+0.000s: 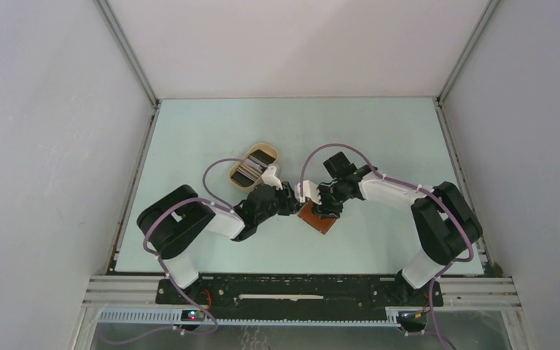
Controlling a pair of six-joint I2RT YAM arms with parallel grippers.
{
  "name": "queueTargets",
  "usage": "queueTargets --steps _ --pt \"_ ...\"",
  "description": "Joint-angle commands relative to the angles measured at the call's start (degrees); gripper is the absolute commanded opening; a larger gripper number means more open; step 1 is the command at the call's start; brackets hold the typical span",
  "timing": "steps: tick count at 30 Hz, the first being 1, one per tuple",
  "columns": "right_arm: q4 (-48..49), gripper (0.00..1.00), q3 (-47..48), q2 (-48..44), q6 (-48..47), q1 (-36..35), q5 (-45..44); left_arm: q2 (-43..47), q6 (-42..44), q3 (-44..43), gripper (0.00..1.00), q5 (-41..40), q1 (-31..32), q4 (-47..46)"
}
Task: Put the credit cards into the card holder
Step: Open the card holder at the center of the board.
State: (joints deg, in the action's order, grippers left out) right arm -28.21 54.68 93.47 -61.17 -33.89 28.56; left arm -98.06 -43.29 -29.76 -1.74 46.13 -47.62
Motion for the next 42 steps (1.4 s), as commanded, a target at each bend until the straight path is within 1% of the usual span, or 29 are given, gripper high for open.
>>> queueTargets --steps 1,5,13,18,22,32,36,38,40,42 --pt "0.21 0.53 0.66 1.45 0.47 -0.83 -1.87 -1.14 -0.83 -2.56 0.38 0.16 0.74 0.15" --pt "-0.39 0.48 1.07 1.86 0.40 -0.91 -2.50 -1.54 -0.67 -3.21 0.36 0.11 1.05 1.28" --pt "-1.74 0.34 2.36 2.68 1.04 -0.98 -2.91 -2.34 -0.48 -4.48 0.36 0.35 1.25 2.97" --pt "-2.47 0.22 3.12 2.69 1.49 -1.09 -3.11 -2.85 -0.48 -5.21 0.36 0.43 1.39 4.12" --pt "-2.64 0.15 3.23 2.53 1.80 -1.08 -3.24 -2.99 -0.39 -5.53 0.36 0.33 1.41 4.75" --pt "-2.82 0.03 3.81 1.79 3.04 -1.01 -2.89 -3.09 0.53 -6.71 0.37 -0.64 1.95 7.09" --pt "-2.78 0.01 3.90 1.39 3.50 -1.00 -3.02 -3.19 0.70 -6.89 0.37 -0.71 2.11 7.34" --pt "-2.88 0.03 3.92 1.44 3.74 -1.05 -2.98 -3.18 0.75 -7.02 0.36 -0.85 2.09 7.56" --pt "-3.08 0.07 3.94 1.69 3.76 -1.11 -3.31 -3.23 0.83 -7.17 0.36 -1.05 2.17 7.90" --pt "-3.20 0.17 3.88 1.92 3.77 -1.25 -3.57 -3.21 0.91 -7.31 0.36 -1.29 2.22 8.25"
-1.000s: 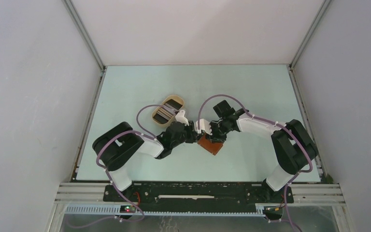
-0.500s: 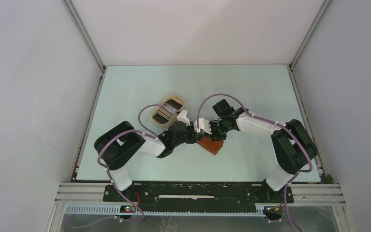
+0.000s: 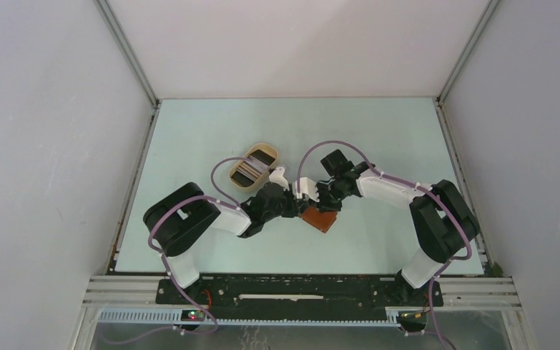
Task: Put the credit cards into the card holder
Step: Open the card holder at the center of the board.
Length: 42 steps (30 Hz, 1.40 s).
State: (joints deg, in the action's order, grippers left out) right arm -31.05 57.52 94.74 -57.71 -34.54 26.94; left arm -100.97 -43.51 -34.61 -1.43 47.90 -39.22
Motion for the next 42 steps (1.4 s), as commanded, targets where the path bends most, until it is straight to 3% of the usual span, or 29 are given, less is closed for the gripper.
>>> queueTargets --steps 1,7,13,27,42 --pt "-0.41 0.21 1.03 0.75 0.32 -0.68 -2.16 -0.33 1.21 -2.50 0.36 -1.71 0.58 0.07" --pt "0.51 0.33 1.02 1.41 1.13 -1.47 -4.24 -0.45 1.41 -2.99 0.34 -2.08 0.70 0.88" --pt "1.09 0.36 0.96 2.47 1.48 -2.33 -6.07 -0.65 1.49 -3.18 0.33 -2.08 0.71 1.16" --pt "0.70 0.01 1.04 1.57 1.82 -2.22 -5.56 -0.98 1.56 -3.66 0.25 -1.93 0.73 1.69" --pt "3.77 0.00 1.08 -1.65 9.50 2.00 -1.84 -1.41 1.76 -4.06 0.17 -1.13 0.71 1.78"
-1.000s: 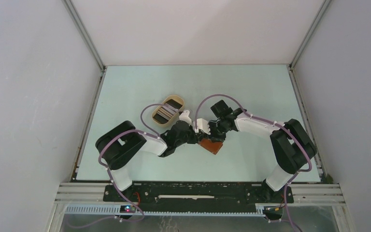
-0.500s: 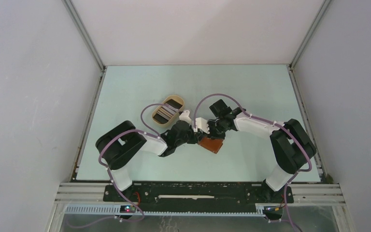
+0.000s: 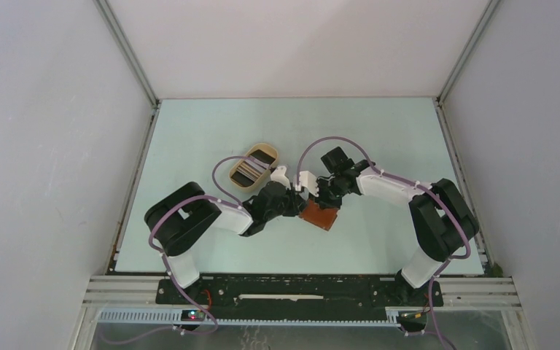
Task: Put the credit cards into the card holder
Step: Open the card holder at the center of the board.
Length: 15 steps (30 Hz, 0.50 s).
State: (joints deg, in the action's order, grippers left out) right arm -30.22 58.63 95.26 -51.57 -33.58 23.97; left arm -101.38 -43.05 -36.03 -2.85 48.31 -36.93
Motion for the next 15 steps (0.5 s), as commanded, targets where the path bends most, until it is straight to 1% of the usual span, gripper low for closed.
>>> queueTargets --steps 1,7,9,15 --pt "3.09 0.00 -0.01 -2.16 3.73 1.10 1.01 -1.06 1.37 -2.72 0.17 0.38 0.29 -0.51" --pt "3.28 0.00 1.47 -1.37 8.26 1.41 -0.60 -1.16 1.52 -2.81 0.16 0.70 0.34 -0.51" --pt "3.12 0.00 1.51 -1.18 8.44 1.33 -0.48 -1.11 1.64 -2.63 0.16 1.01 0.29 -0.96" --pt "2.64 0.00 1.56 -0.95 8.27 0.84 -0.54 1.53 2.34 2.33 0.20 2.41 0.29 -10.61"
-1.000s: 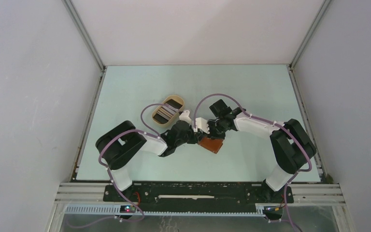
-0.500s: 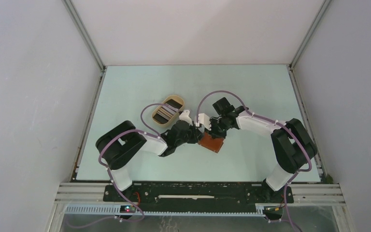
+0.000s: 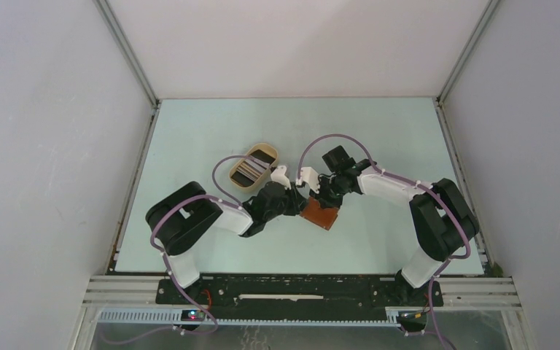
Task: Put the credit cards into the card holder
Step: Open the card holder at the center of the board.
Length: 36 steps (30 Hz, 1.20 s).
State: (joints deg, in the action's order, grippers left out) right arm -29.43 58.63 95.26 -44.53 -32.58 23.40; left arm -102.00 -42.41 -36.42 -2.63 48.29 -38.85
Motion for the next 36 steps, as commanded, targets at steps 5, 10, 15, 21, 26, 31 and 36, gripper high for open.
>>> queueTargets --steps 5,10,15,21,26,31,36 --pt "0.84 0.00 2.17 -0.79 1.47 -0.60 0.48 4.65 1.94 7.28 0.22 3.77 0.32 -17.89" --pt "0.77 0.00 2.11 -0.66 1.43 -0.73 0.60 5.14 0.59 10.97 0.20 4.42 -0.09 -26.27" --pt "0.98 0.00 2.14 -0.78 1.80 -0.95 0.60 3.99 -1.40 12.40 0.15 6.18 -1.19 -30.83" --pt "0.95 0.00 2.19 -0.78 2.21 -0.91 0.99 3.06 -2.92 12.96 0.10 8.25 -1.97 -33.73" --pt "0.62 0.00 2.73 -0.35 3.08 -0.67 1.43 -0.56 -5.56 11.80 0.00 11.23 -1.91 -35.77" --pt "0.89 0.00 2.76 -0.15 3.46 -0.73 1.01 -3.41 -7.30 10.04 0.00 12.63 -1.89 -34.87" --pt "1.13 0.00 2.80 -0.17 3.70 -0.73 0.78 -4.32 -7.24 7.08 0.00 11.39 -1.09 -26.52"
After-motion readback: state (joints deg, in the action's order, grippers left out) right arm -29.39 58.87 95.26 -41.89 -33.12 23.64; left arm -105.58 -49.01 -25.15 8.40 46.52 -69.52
